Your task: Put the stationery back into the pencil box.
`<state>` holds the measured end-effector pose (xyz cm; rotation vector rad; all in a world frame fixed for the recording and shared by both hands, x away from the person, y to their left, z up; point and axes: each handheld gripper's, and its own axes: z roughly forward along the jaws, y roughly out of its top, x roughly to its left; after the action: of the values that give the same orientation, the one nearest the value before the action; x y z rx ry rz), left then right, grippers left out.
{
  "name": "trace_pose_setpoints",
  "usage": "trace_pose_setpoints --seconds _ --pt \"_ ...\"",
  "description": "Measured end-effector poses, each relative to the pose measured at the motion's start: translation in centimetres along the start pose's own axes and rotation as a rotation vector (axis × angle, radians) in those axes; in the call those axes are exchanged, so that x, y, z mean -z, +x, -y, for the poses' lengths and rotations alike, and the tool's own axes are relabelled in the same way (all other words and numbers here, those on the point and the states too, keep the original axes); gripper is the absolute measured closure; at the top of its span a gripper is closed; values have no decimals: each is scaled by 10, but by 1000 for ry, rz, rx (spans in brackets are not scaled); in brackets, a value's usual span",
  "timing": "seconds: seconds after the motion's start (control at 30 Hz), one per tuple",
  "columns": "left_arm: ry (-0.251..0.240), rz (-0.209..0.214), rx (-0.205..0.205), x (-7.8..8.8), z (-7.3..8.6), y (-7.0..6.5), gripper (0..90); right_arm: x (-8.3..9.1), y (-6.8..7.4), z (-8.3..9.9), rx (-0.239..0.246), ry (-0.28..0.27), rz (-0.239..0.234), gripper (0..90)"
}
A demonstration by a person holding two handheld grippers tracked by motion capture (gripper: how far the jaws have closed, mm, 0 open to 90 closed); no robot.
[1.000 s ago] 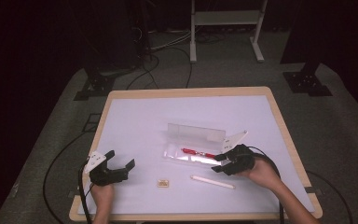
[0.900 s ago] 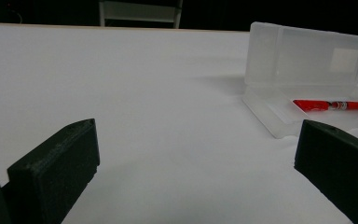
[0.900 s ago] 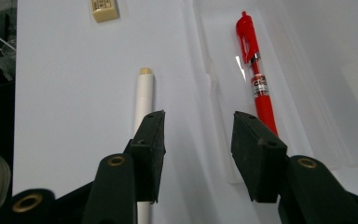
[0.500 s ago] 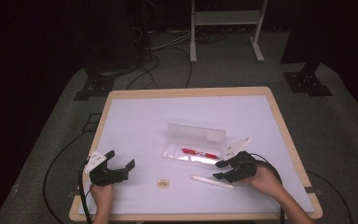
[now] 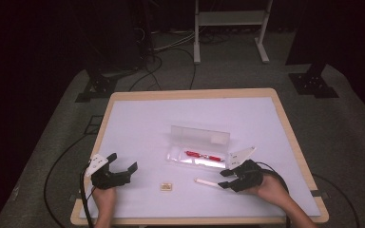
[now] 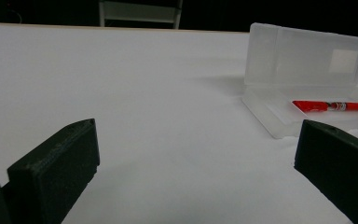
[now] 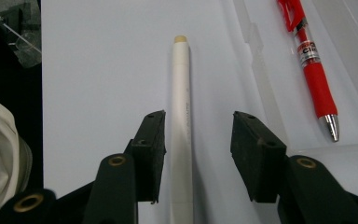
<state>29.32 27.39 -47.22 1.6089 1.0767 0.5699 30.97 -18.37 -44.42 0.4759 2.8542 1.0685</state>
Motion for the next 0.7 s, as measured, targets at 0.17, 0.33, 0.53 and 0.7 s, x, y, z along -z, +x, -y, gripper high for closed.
trace_pose_setpoints --seconds 0.17,0.33,0.53,0.7 --pt "-1 1 0 0 0 0 0 -5 3 3 -2 10 -6 572" --pt "0 0 0 0 0 0 0 -9 4 4 10 21 -7 606" --pt "-2 2 1 0 0 0 0 -13 4 3 8 34 -3 638" --pt "1 1 -2 0 0 0 0 -16 3 3 20 44 -2 673"
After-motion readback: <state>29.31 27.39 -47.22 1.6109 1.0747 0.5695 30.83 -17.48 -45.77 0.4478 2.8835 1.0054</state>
